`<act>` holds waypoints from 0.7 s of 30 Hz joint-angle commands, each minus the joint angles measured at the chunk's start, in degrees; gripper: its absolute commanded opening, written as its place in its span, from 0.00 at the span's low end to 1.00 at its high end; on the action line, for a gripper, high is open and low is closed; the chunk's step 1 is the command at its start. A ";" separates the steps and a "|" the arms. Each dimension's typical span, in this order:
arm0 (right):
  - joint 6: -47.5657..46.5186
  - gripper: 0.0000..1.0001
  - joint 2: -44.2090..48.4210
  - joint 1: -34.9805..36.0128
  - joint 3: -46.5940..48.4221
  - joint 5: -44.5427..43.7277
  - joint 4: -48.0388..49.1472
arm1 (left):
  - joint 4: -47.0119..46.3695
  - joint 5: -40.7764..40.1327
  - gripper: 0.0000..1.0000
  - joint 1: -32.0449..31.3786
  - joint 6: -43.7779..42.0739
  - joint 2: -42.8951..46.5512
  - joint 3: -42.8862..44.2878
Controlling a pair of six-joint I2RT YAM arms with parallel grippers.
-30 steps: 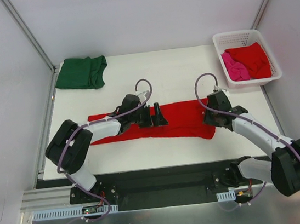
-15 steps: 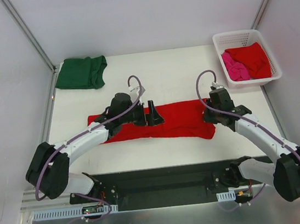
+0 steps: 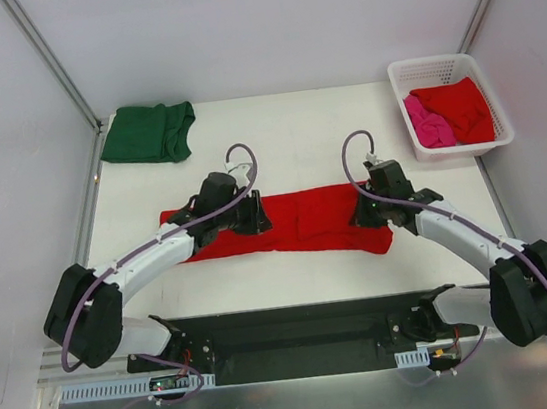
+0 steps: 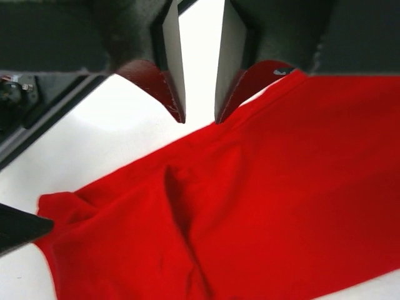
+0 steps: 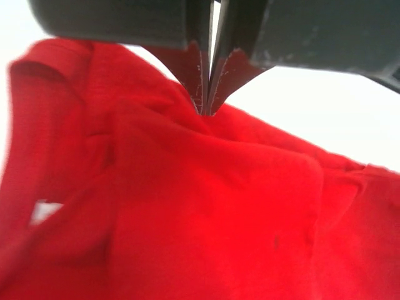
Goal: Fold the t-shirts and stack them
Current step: Fold the tshirt
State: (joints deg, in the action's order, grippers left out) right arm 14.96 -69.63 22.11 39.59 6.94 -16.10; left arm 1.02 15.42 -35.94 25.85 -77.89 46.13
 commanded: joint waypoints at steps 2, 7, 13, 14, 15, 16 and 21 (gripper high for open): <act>0.16 0.01 -1.82 4.43 2.94 1.85 1.50 | 2.06 -4.08 0.21 2.19 -4.75 -3.05 1.95; 0.24 0.01 -8.32 7.24 4.52 1.94 3.87 | 1.88 -4.00 0.03 3.60 -4.58 -7.27 2.65; -0.28 0.01 -13.87 7.51 8.74 6.50 5.29 | 1.71 0.66 0.04 4.39 -4.31 -8.77 3.35; -0.89 0.01 -13.87 7.51 9.27 6.94 5.20 | 1.71 2.75 0.05 4.39 -4.49 -7.99 3.53; -0.90 0.01 -13.78 7.60 10.23 7.12 5.11 | 1.80 3.82 0.06 4.48 -4.58 -7.55 3.79; -1.07 0.01 -13.70 7.51 10.76 7.04 4.42 | 1.71 4.70 0.06 4.48 -5.19 -6.41 4.05; -2.22 0.01 -14.83 7.51 12.96 8.97 2.91 | 1.27 13.99 0.06 6.85 -5.28 -5.70 4.58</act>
State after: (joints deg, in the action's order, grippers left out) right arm 14.20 -84.01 29.41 49.32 12.97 -13.34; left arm 3.29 20.32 -31.35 21.85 -85.82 48.45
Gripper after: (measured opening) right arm 0.012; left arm 0.066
